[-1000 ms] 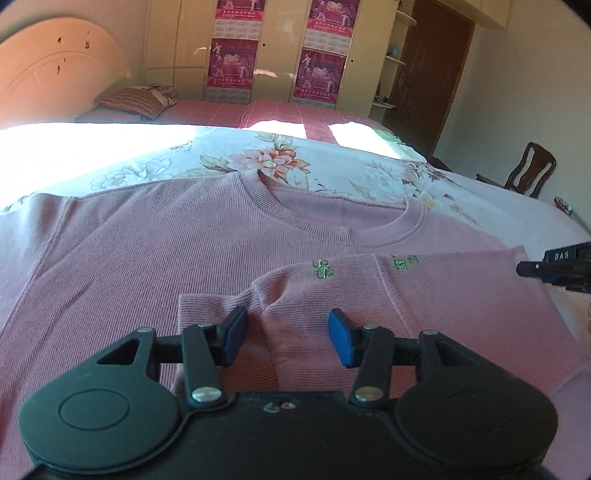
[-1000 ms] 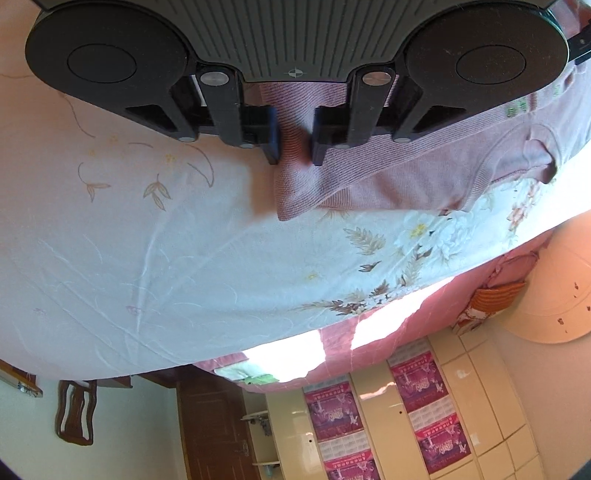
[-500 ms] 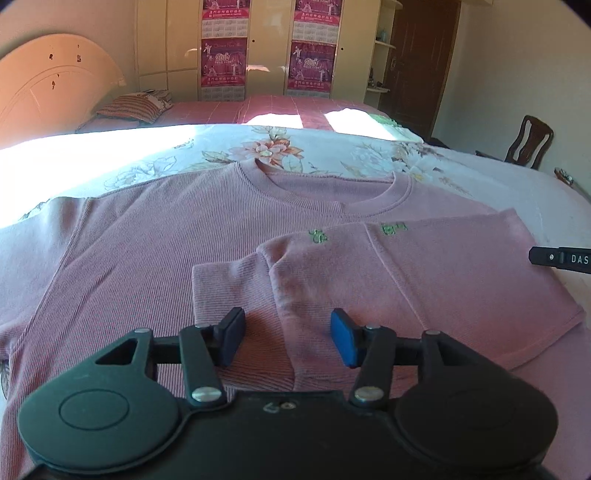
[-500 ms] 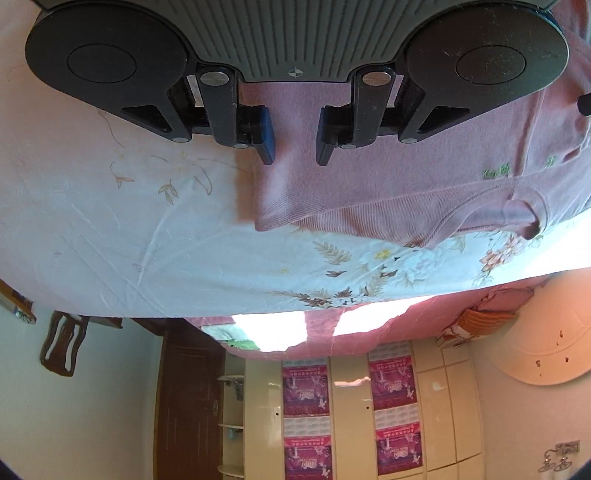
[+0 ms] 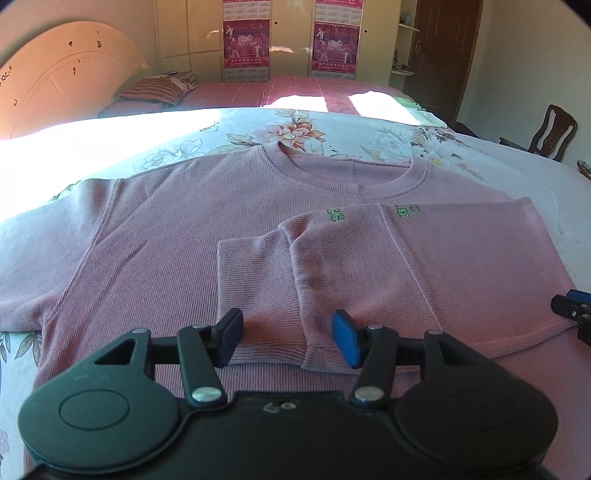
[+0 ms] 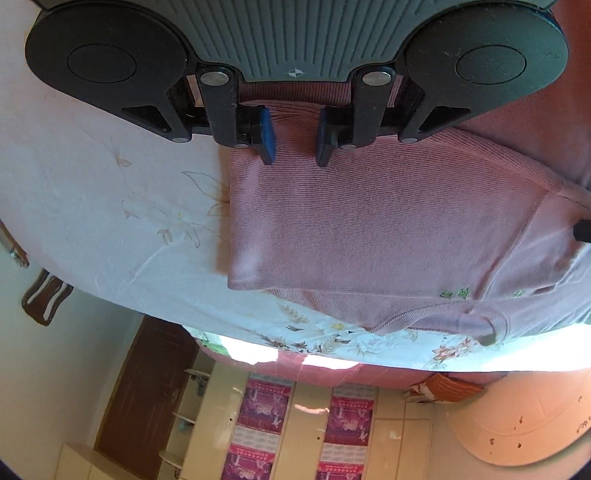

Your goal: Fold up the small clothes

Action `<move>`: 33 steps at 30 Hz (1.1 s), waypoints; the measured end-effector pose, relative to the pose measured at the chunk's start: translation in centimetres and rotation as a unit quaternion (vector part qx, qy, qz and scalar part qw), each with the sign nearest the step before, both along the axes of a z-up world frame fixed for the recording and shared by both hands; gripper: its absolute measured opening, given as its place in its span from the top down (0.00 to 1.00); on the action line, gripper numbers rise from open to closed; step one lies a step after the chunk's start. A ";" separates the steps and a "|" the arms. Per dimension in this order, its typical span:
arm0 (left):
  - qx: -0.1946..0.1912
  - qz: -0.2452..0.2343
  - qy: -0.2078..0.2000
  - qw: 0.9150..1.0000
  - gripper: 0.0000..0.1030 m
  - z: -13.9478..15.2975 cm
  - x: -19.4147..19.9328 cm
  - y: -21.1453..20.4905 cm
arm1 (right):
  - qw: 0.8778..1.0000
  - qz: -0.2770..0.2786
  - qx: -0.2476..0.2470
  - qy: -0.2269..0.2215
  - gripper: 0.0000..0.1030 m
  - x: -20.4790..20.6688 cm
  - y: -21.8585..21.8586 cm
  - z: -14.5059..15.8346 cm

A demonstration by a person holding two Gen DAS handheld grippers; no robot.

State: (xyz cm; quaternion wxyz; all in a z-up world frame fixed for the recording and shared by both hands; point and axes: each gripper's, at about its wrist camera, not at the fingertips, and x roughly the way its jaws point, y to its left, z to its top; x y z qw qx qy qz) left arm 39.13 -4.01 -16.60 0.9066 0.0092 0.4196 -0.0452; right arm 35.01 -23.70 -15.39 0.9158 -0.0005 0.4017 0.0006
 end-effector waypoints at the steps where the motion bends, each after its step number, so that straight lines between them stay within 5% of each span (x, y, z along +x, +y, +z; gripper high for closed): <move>1: 0.000 0.003 -0.001 1.000 0.48 0.3 -0.3 0.2 | 1.000 -0.003 0.016 -0.007 0.77 -0.3 -0.2 0.5; 12: 0.019 0.070 -0.009 0.997 0.43 3.8 -4.4 5.9 | 0.992 0.081 0.089 -0.028 0.76 -2.0 7.4 3.9; 14: 0.010 0.082 -0.009 0.997 0.42 4.1 -4.6 7.8 | 0.991 0.092 0.089 -0.032 0.69 -2.2 9.6 4.4; 16: -0.002 0.092 -0.006 0.996 0.41 4.1 -4.4 9.8 | 0.991 0.093 0.085 -0.045 0.43 -2.4 11.4 4.9; 27: -0.037 0.155 0.015 0.987 0.38 3.0 -3.4 24.0 | 0.994 0.065 0.084 -0.034 0.43 0.7 21.9 4.6; 33: -0.090 0.230 0.019 0.969 0.38 2.7 -3.5 32.6 | 0.994 0.053 0.093 -0.022 0.43 2.1 25.5 4.2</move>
